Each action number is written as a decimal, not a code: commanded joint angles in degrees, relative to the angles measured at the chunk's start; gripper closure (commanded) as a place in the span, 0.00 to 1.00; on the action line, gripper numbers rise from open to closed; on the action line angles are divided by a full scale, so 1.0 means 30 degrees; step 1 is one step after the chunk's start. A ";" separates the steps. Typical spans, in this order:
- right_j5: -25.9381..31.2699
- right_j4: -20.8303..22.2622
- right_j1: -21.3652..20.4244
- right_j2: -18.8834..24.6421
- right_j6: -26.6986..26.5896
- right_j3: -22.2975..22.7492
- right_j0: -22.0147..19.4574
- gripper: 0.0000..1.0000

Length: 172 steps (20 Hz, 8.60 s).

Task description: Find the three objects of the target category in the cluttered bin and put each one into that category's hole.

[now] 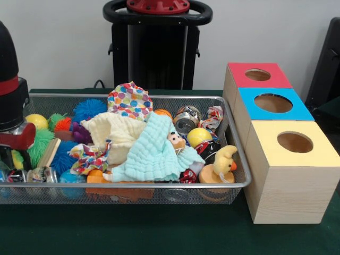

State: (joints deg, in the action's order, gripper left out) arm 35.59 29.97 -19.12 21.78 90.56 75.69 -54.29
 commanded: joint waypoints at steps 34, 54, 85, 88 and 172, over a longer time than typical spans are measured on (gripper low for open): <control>0.2683 -0.0328 -0.1786 0.1462 -0.1682 -0.0325 0.1303 1.00; 0.2833 -0.0653 -0.3072 0.0600 -0.0059 0.1013 0.1855 1.00; 0.1875 -0.1248 -0.4035 -0.0101 0.0550 0.2354 0.1960 1.00; 0.1207 -0.1085 -0.3711 0.0153 0.0222 0.2241 0.1754 1.00; 0.1217 0.0443 -0.1423 0.2524 -0.4319 0.1539 0.0808 0.00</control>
State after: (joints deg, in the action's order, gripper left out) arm 41.05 27.82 -25.79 23.87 90.56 79.15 -50.75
